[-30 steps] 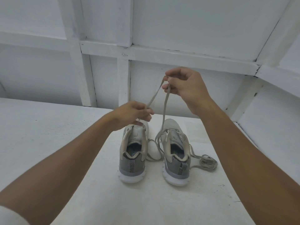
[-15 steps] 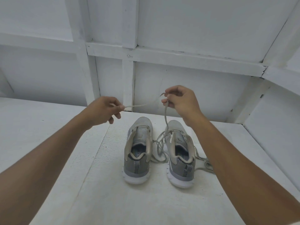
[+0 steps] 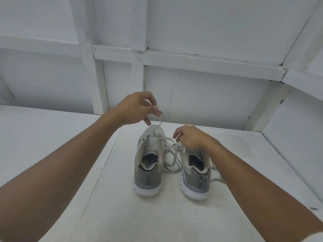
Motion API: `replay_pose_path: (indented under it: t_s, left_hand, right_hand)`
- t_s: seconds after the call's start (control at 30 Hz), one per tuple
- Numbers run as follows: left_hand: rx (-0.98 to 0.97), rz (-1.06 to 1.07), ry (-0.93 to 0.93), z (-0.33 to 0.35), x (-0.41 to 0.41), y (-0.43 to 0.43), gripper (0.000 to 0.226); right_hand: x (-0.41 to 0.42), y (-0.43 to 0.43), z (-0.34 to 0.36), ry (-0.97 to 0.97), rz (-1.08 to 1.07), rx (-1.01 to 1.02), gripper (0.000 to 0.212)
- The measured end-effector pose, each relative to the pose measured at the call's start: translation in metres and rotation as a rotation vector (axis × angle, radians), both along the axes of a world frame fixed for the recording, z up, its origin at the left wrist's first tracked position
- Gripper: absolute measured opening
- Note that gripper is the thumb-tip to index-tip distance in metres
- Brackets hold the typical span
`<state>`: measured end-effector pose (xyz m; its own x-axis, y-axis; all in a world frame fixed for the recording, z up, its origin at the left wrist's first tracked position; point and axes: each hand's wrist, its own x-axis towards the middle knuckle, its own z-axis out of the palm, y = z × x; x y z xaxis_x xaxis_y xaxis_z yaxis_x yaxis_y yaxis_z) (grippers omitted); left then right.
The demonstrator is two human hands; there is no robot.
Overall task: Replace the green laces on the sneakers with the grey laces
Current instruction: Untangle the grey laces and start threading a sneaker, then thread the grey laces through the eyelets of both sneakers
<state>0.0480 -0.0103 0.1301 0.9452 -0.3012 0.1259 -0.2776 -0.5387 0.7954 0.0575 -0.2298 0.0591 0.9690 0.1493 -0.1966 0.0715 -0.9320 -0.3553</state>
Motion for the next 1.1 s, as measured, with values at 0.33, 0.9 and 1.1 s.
replay_pose_path:
  t_s: [0.33, 0.9, 1.1]
  left_hand:
    - [0.114, 0.077, -0.213, 0.008, 0.021, -0.029, 0.019]
    - [0.362, 0.105, 0.101, -0.079, 0.062, -0.030, 0.018]
    - [0.477, 0.119, 0.172, -0.107, 0.074, -0.039, 0.023]
  right_hand:
    - [-0.008, 0.019, 0.055, -0.099, -0.047, 1.093, 0.009]
    - [0.040, 0.027, -0.013, -0.198, -0.150, 0.277, 0.010]
    - [0.046, 0.042, -0.035, -0.168, -0.165, 0.018, 0.017]
